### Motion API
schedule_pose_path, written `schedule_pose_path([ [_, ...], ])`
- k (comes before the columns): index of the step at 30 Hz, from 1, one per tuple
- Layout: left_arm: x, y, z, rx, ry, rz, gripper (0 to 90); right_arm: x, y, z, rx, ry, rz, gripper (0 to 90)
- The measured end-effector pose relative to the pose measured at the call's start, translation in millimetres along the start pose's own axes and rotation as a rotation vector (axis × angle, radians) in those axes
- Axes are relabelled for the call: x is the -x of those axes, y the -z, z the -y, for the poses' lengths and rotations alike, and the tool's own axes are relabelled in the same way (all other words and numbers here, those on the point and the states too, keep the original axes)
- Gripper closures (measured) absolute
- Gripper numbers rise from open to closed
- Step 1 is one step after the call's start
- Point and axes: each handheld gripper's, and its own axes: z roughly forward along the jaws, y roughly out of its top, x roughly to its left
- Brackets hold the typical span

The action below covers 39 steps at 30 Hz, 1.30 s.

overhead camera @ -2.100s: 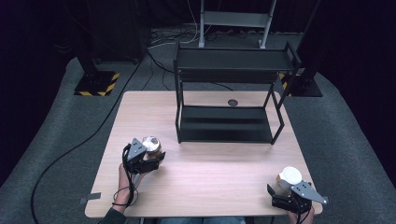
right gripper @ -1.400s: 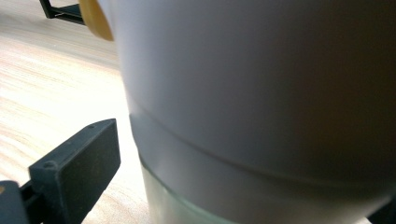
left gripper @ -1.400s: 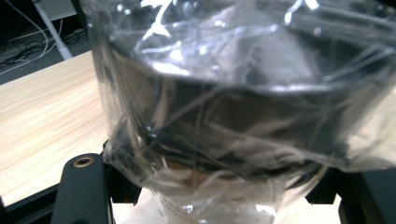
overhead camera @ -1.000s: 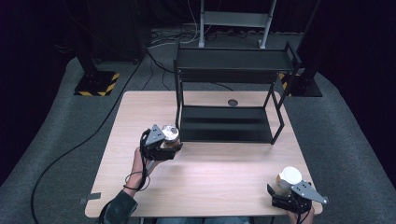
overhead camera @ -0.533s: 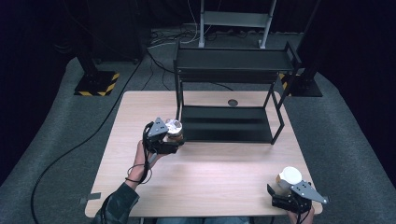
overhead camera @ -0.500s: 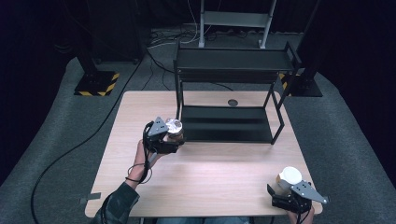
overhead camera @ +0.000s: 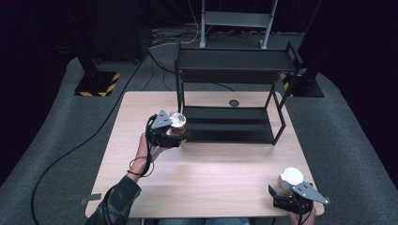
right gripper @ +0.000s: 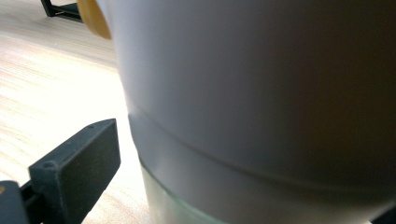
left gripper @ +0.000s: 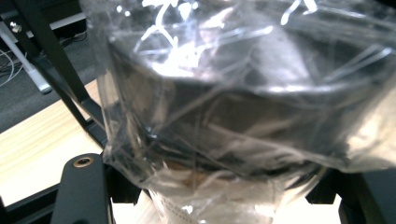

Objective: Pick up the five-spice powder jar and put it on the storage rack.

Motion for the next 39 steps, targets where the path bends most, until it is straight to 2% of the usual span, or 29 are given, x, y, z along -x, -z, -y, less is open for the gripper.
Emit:
schedule_pose_path([
  [14,-6.9,-10.6,-25.6,0.007,-0.036,0.019,30.4,0.1,0.1,0.0,0.0,0.002,-0.001,0.0],
  [39,-27.5,-24.4,-62.3,0.008,-0.062,0.05,30.4,0.7,-0.1,-0.2,-0.001,0.003,-0.005,0.0],
])
